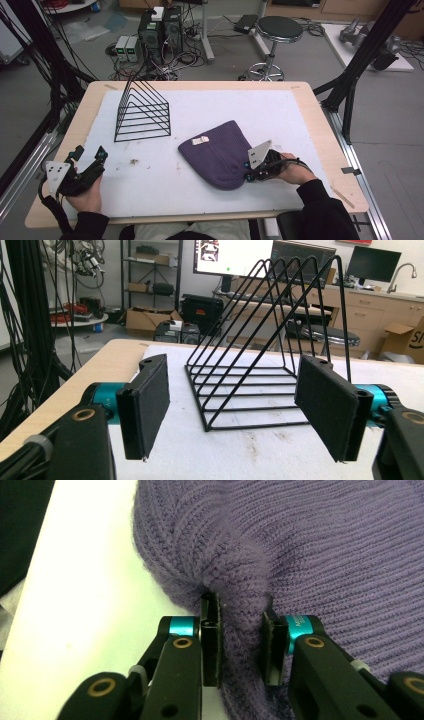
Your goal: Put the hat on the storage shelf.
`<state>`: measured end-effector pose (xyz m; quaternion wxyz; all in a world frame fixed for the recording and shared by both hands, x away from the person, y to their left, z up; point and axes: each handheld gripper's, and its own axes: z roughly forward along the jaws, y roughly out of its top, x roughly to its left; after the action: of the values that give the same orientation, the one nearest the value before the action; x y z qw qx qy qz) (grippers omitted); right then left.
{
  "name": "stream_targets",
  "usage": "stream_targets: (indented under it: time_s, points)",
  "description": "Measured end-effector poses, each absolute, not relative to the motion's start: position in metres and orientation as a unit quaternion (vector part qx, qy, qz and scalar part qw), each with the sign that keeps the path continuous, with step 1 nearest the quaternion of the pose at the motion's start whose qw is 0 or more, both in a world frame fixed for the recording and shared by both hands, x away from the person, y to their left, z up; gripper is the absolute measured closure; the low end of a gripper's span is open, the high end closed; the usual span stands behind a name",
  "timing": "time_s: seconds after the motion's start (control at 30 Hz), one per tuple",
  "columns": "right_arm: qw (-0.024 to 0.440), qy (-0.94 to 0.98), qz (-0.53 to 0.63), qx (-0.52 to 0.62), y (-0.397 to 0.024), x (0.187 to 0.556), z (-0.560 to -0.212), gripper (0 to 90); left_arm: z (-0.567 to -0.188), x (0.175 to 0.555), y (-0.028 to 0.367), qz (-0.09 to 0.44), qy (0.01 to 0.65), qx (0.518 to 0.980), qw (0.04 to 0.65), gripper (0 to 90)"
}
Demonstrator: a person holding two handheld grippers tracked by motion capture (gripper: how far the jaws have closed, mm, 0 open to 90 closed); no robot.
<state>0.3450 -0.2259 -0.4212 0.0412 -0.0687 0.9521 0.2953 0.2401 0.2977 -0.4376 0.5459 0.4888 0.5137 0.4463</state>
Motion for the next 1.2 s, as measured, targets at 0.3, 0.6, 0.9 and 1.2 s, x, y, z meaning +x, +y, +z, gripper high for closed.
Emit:
stream_targets:
  time_s: [0.3,0.6,0.9,1.2]
  points:
    - [0.033,0.952,0.301,-0.056,-0.227,0.346,-0.420,78.9,-0.438,0.241,0.297,0.444,0.514,0.489,0.547,30.3]
    - [0.035,0.946,0.321,-0.032,-0.229,0.344,-0.413,79.9,-0.437,0.239,0.292,0.453,0.500,0.500,0.543,30.3]
    - [0.049,0.930,0.365,-0.003,-0.233,0.342,-0.403,79.8,-0.437,0.240,0.292,0.451,0.501,0.500,0.543,30.6]
    - [0.073,0.907,0.411,0.056,-0.231,0.345,-0.387,79.7,-0.437,0.241,0.292,0.450,0.500,0.501,0.545,30.5]
